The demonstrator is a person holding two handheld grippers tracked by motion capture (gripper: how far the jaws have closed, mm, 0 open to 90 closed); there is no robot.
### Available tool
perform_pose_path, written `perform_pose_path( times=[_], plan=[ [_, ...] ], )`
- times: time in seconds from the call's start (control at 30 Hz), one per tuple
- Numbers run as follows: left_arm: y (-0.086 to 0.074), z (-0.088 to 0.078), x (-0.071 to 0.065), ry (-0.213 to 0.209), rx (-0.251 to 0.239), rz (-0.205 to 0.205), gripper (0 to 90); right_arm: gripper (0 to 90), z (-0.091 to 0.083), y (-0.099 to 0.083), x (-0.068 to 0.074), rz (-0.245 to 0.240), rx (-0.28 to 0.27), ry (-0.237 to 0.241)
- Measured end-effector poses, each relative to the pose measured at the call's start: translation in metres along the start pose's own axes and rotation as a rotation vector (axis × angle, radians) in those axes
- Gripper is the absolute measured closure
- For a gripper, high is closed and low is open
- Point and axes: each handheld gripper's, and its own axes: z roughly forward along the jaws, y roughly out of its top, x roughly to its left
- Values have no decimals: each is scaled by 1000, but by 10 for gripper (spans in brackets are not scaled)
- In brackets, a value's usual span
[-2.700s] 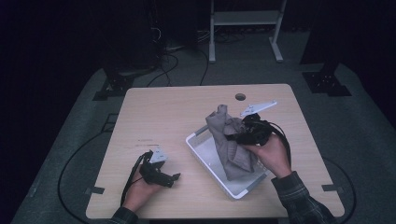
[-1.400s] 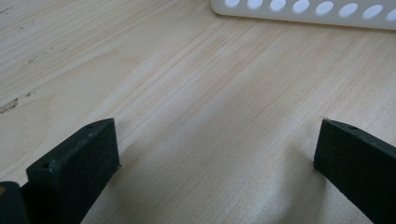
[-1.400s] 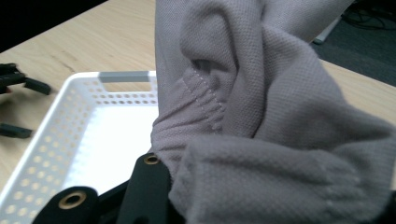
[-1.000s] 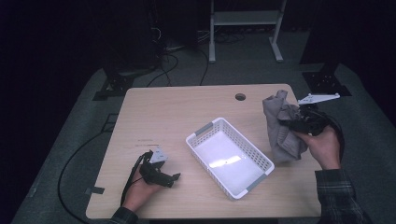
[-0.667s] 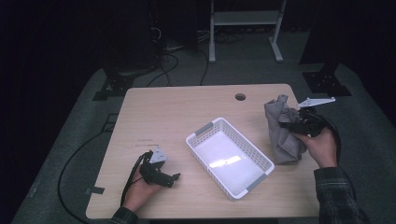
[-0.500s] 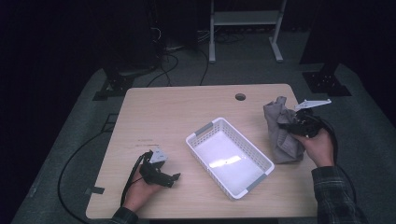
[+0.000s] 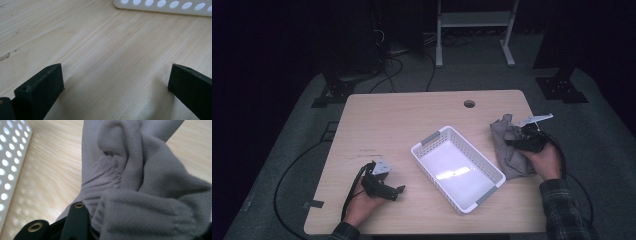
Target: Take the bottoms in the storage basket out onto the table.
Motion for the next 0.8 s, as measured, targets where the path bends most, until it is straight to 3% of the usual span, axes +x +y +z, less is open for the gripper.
perform_pose_path(
  times=[0.43, 0.8],
  plan=[
    [0, 0, 0, 0, 0, 0, 0, 570, 20, -3, 6, 1, 37, -6],
    [0, 0, 0, 0, 0, 0, 0, 318, 15, 4, 10, 17, 61, -7]
  ],
)
